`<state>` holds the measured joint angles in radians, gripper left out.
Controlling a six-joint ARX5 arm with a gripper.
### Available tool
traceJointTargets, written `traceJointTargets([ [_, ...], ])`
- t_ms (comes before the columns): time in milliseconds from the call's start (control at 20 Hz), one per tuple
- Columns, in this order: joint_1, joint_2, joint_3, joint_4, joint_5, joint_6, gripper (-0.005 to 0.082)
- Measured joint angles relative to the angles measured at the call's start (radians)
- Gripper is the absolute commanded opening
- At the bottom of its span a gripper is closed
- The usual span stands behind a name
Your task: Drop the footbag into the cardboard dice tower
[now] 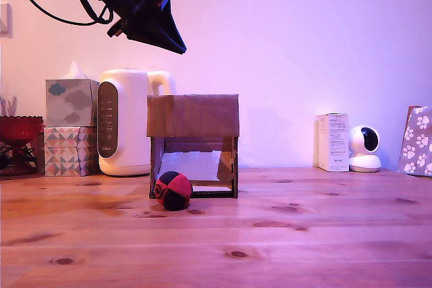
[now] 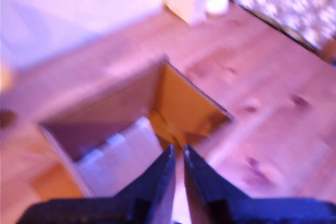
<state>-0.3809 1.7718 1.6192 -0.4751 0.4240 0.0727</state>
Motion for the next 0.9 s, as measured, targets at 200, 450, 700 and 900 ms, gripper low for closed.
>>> traceJointTargets([
  [200,-0.010,-0.017,-0.065,0.049,0.006,0.001,-0.0024],
  [450,-0.021,-0.127,-0.308,0.183,0.012,-0.008,-0.0024],
  [700,-0.023,-0.321,-0.645,0.428,0.013,-0.058,-0.0024],
  [900,-0.023,-0.410,-0.893,0.566,-0.013,-0.099,-0.0024],
])
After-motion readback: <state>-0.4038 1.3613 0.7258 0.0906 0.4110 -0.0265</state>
